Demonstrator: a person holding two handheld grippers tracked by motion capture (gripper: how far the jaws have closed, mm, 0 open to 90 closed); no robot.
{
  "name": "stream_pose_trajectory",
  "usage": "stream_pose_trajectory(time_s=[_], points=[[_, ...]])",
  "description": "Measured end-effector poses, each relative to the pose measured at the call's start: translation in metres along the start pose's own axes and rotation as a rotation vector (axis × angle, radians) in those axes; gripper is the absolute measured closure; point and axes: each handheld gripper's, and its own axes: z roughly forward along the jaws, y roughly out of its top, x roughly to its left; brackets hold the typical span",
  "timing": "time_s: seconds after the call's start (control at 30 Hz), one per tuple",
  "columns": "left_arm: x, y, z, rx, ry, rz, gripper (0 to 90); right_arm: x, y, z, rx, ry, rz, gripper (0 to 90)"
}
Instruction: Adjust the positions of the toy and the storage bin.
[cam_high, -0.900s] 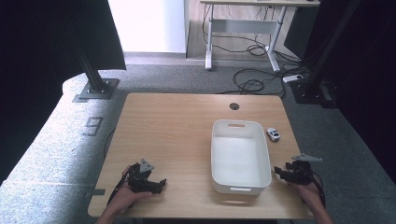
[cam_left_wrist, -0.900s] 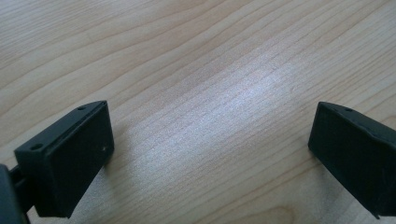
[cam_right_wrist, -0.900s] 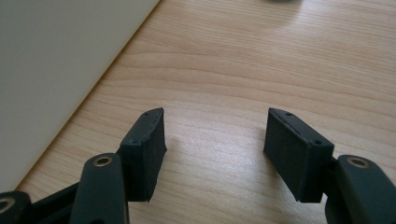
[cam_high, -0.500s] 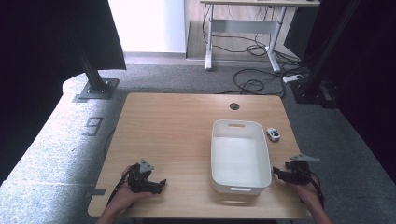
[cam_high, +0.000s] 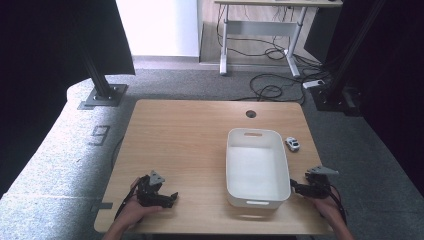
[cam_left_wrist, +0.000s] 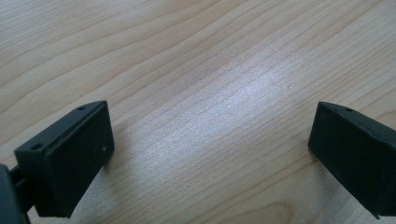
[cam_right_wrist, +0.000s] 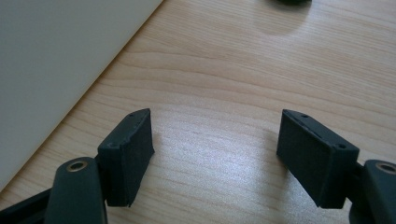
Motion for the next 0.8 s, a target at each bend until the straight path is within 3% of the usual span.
stream_pose_trajectory(time_s=[0.2,0.3,0.8], points=[[0.0,0.0,0.0,0.0,-0.001,0.001,0.4,-0.001,0.002,-0.002,0.005,-0.002,0.0,32.3],[0.0,0.0,0.0,0.0,-0.002,0.002,0.4,-0.002,0.006,-0.008,-0.023,0.012,0.04,32.2],[0.0,0.0,0.0,0.0,-0.003,0.003,0.4,0.008,0.028,-0.045,-0.205,-0.015,0.087,35.0]])
